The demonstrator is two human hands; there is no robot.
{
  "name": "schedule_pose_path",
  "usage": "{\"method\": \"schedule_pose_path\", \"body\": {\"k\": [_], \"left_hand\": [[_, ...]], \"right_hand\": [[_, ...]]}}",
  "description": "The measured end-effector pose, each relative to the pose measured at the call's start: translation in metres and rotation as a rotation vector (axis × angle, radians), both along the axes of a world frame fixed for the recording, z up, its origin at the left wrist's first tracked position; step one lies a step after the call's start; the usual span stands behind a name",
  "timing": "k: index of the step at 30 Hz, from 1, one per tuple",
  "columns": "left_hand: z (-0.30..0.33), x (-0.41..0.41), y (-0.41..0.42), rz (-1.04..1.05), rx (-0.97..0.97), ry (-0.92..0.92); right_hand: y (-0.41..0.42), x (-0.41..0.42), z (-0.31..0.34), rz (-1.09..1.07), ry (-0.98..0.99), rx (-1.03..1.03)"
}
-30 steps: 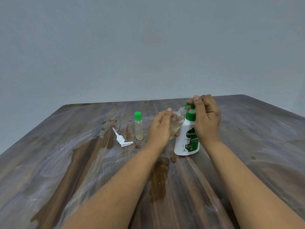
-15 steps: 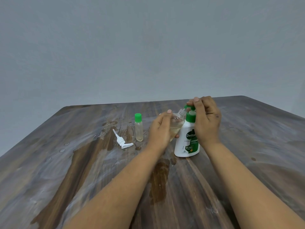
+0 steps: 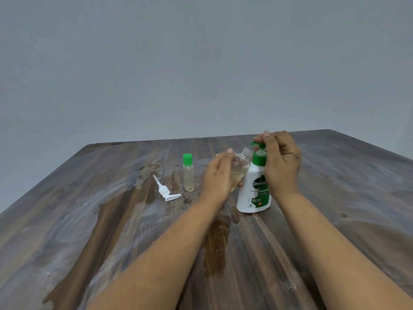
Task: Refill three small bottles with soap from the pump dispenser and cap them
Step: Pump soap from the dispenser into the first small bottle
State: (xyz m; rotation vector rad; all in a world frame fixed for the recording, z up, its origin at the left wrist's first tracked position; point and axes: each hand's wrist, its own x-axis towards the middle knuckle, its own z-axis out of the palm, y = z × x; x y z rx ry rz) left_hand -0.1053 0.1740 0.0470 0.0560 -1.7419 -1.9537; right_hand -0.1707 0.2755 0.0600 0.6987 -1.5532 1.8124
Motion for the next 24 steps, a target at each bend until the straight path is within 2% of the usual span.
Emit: {"method": "schedule_pose_path", "body": {"k": [9,18,24], "left_hand": [[0.0014,0.0006,0.0000,-0.011,0.005,0.000],[0.0004,-0.0001,0.0001,-0.005,0.005,-0.014],[0.0003,-0.0006,0.0001,0.003,-0.002,-0.013]], "right_hand": [[0.0002,0.0017,0.0037,-0.001,-0.001,0.057],[-0.0005,0.0008,0.0008,0.014,-0.011,0.027],[0.0003,-0.0051,-0.0017,-0.036,0.028,0.120]]}}
